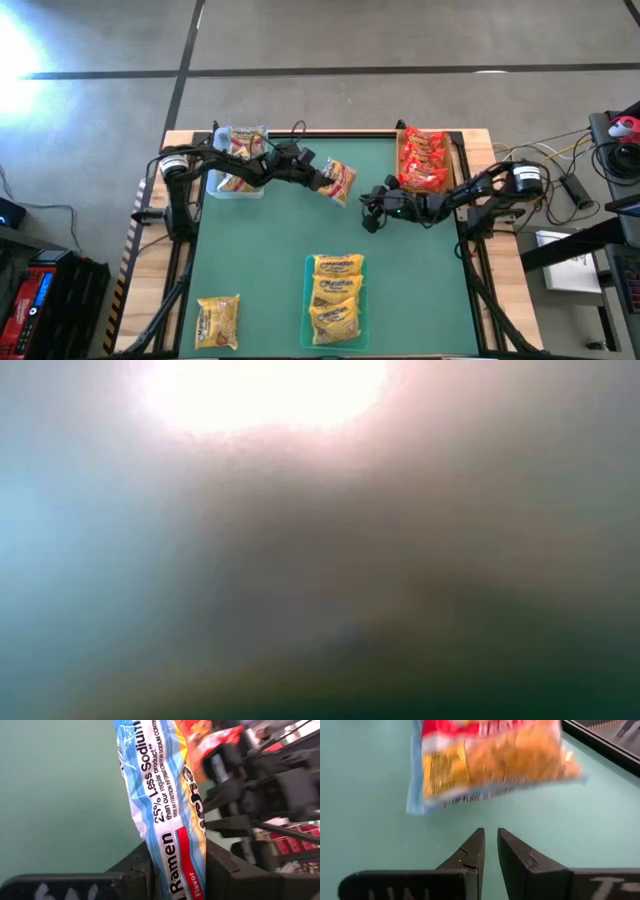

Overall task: Sort Maruchan noodles
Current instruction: Put the blue noodle pack into the transparent bin

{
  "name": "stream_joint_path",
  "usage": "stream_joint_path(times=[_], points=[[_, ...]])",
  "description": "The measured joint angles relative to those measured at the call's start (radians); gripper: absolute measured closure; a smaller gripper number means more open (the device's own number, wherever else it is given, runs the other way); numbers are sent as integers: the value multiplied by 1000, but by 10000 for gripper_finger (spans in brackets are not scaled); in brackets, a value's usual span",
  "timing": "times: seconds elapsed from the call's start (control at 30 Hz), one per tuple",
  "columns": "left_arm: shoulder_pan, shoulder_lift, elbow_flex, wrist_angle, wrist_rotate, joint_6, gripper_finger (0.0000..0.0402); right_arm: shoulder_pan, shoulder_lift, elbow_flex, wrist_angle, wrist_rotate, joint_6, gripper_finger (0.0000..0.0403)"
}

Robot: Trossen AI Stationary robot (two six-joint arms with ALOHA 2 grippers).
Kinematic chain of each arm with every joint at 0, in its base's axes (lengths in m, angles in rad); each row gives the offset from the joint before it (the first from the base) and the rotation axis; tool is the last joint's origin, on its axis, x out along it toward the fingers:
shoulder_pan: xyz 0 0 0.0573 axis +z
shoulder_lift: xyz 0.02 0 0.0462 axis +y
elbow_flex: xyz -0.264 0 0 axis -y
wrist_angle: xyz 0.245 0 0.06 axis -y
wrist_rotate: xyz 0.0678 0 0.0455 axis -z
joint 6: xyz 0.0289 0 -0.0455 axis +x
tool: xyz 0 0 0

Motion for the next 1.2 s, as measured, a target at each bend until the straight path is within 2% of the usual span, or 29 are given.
stream_joint_path(times=[0.1, 0.2, 0.47, 0.57, 0.77, 0.93, 1.07, 1.2], points=[[11, -52, -1, -15, 30, 16, 311, 3, -21, -25, 2, 1, 18, 360], [22, -120, -1, -102, 55, 69, 311, 9, -33, -44, 6, 4, 19, 360], [75, -365, 41, -581, 32, 313, 311, 17, -64, -56, 1, -3, 41, 360], [77, -455, 59, -806, -38, 381, 310, 20, -65, -57, 0, -6, 42, 360], [88, -636, 121, -1151, -201, 470, 310, 20, -64, -58, -1, -5, 39, 360], [91, -759, 146, -1375, -446, 438, 310, 20, -63, -57, -1, -3, 43, 360], [92, -812, 137, -1474, -558, 375, 310, 20, -63, -57, -1, -2, 45, 360], [92, -807, 130, -1510, -641, 359, 310, 20, -63, -57, -1, -2, 38, 360]])
